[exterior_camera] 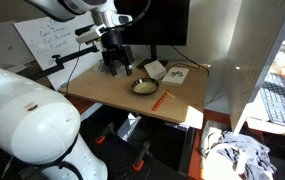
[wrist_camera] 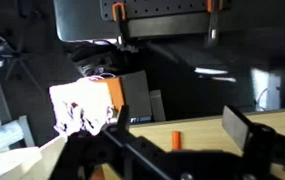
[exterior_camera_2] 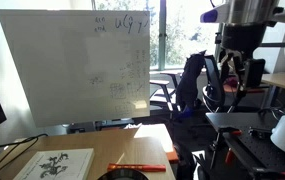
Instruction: Pick up the pen from the table and put it in the bowl.
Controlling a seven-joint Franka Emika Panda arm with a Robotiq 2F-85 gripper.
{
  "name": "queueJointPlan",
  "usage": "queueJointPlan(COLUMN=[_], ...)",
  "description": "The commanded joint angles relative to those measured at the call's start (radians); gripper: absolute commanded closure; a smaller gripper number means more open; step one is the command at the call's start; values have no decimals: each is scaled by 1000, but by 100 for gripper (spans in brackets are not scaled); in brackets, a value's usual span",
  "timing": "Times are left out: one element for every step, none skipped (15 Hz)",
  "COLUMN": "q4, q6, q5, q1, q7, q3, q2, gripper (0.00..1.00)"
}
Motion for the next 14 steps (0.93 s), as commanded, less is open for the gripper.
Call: queueJointPlan(q4=[1, 1, 1, -1, -5, -13, -25, -36, -40, -38, -33, -15, 7, 36], q6=[-2, -2, -2, 24, 57, 122, 204, 296, 377, 464, 532, 597, 644, 681], q5=[-10, -10, -10, -13, -21, -23, -26, -37, -50, -61, -63, -58, -51, -41], q1=[19, 19, 19, 18, 18, 15, 12, -1, -16, -29, -37, -42, -46, -45], q7=[9, 9, 9, -1, -22, -45, -68, -73, -71, -87, -103, -125, -140, -151], q3=[-18, -18, -18, -23, -32, -47, -61, -72, -83, -102, -121, -141, -154, -165], q2=[3, 3, 3, 13, 26, 46, 68, 107, 153, 211, 268, 340, 407, 479], gripper=[0, 0, 0, 0, 0, 0, 0, 0, 0, 0, 0, 0, 0, 0])
